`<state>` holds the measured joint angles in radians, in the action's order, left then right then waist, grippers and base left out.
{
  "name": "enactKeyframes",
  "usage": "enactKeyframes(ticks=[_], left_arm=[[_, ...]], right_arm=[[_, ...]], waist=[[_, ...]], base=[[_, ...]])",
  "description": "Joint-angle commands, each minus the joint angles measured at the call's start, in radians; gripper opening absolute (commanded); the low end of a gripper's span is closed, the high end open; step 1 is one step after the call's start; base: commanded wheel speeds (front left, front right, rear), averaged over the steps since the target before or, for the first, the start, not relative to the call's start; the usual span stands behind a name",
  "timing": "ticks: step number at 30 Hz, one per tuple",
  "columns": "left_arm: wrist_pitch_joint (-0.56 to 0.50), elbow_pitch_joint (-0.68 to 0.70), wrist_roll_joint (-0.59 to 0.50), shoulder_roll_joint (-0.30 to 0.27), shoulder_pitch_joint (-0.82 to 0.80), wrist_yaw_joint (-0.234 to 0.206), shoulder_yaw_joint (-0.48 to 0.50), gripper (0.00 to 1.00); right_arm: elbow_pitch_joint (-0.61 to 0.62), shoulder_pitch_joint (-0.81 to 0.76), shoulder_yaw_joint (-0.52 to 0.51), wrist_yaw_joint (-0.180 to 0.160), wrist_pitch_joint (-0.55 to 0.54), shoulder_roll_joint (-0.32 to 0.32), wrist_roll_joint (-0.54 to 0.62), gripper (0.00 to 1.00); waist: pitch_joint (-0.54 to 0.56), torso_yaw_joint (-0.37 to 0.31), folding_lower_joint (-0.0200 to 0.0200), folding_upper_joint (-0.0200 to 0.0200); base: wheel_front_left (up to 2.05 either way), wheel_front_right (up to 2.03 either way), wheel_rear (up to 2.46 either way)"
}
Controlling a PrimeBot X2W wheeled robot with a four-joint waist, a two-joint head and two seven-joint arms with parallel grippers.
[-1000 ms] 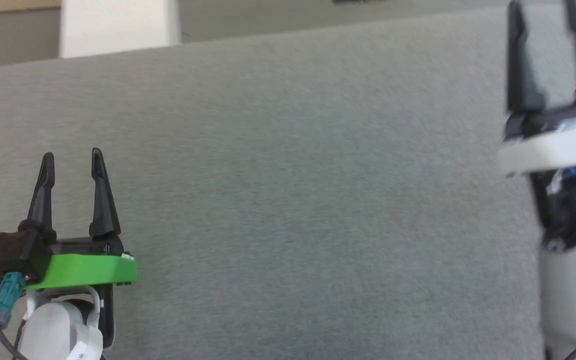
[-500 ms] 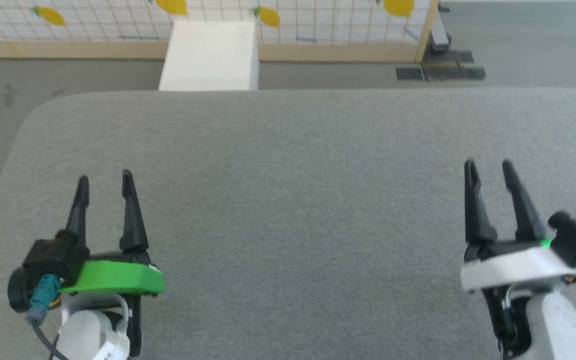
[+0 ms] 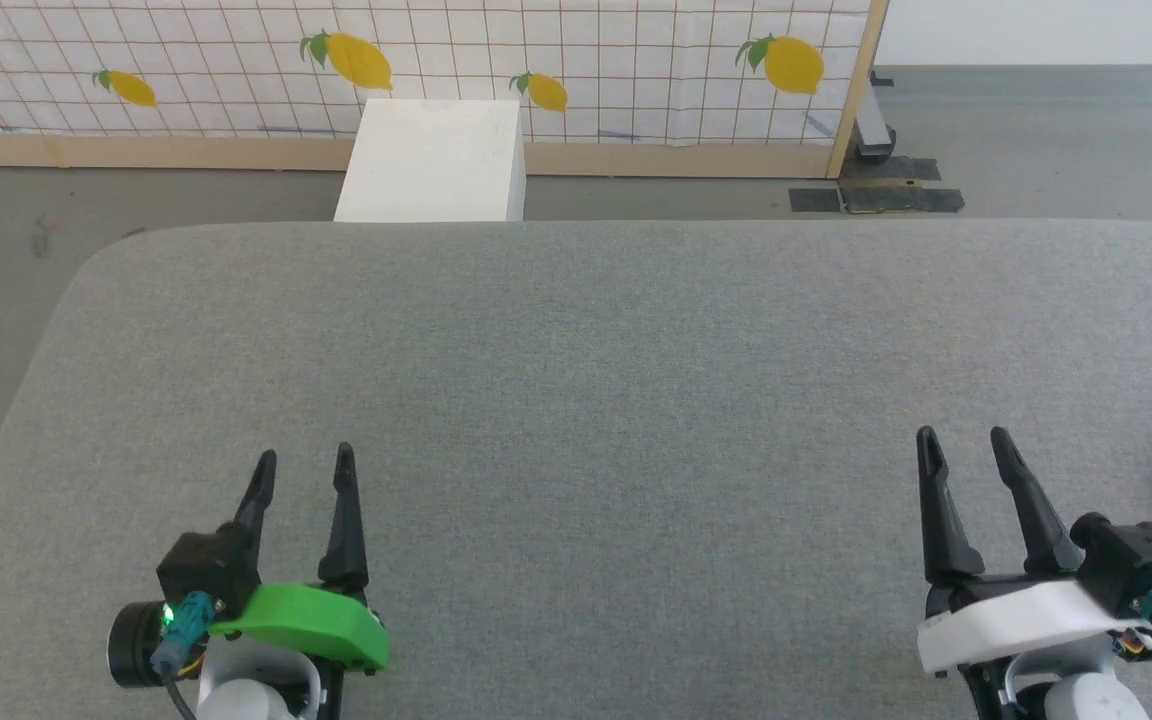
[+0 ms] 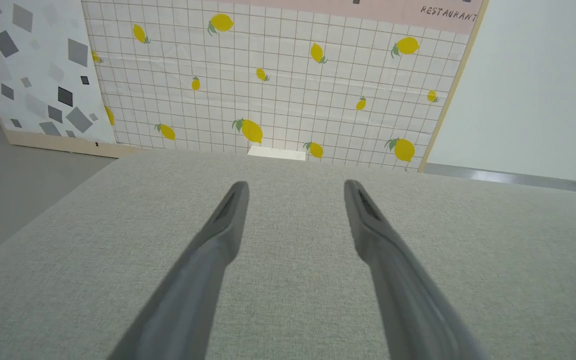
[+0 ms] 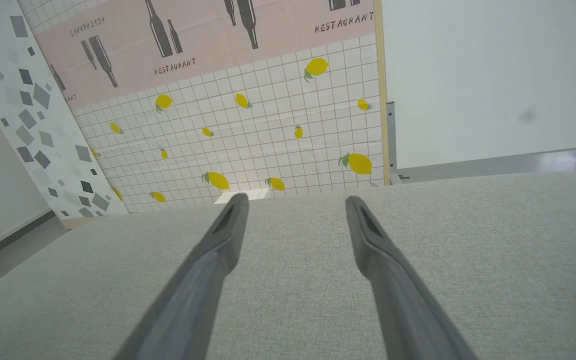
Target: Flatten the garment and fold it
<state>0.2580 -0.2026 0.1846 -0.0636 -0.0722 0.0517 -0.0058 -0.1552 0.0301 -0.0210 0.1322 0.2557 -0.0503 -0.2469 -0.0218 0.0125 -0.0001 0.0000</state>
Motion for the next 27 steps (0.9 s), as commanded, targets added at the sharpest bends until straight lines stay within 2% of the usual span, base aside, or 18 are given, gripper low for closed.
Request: enactKeyframes(ticks=[1, 6, 7, 27], left_arm=[[0.004, -0.008, -0.006, 0.003, 0.013, 0.001, -0.002, 1.0], [0.004, -0.024, -0.004, 0.005, 0.015, -0.002, -0.007, 1.0], [-0.001, -0.021, 0.0, 0.001, 0.001, 0.0, -0.007, 0.0], [-0.034, 0.008, -0.024, 0.003, 0.009, -0.007, -0.005, 0.0]], right_arm=[[-0.001, -0.016, 0.002, -0.002, 0.006, 0.0, 0.006, 1.0], [-0.007, -0.023, 0.01, -0.002, 0.006, 0.0, 0.0, 1.0], [-0.004, -0.014, 0.009, 0.0, 0.0, 0.0, 0.0, 0.0], [0.017, -0.016, 0.01, 0.0, -0.033, 0.0, 0.031, 0.0]], waist=[[0.0, -0.003, 0.0001, 0.0], [0.0, -0.009, 0.0001, 0.0], [0.0, -0.008, 0.0001, 0.0], [0.003, -0.009, 0.0001, 0.0]], base=[[0.0, 0.0, 0.0], [0.0, 0.0, 0.0], [0.0, 0.0, 0.0], [0.0, 0.0, 0.0]])
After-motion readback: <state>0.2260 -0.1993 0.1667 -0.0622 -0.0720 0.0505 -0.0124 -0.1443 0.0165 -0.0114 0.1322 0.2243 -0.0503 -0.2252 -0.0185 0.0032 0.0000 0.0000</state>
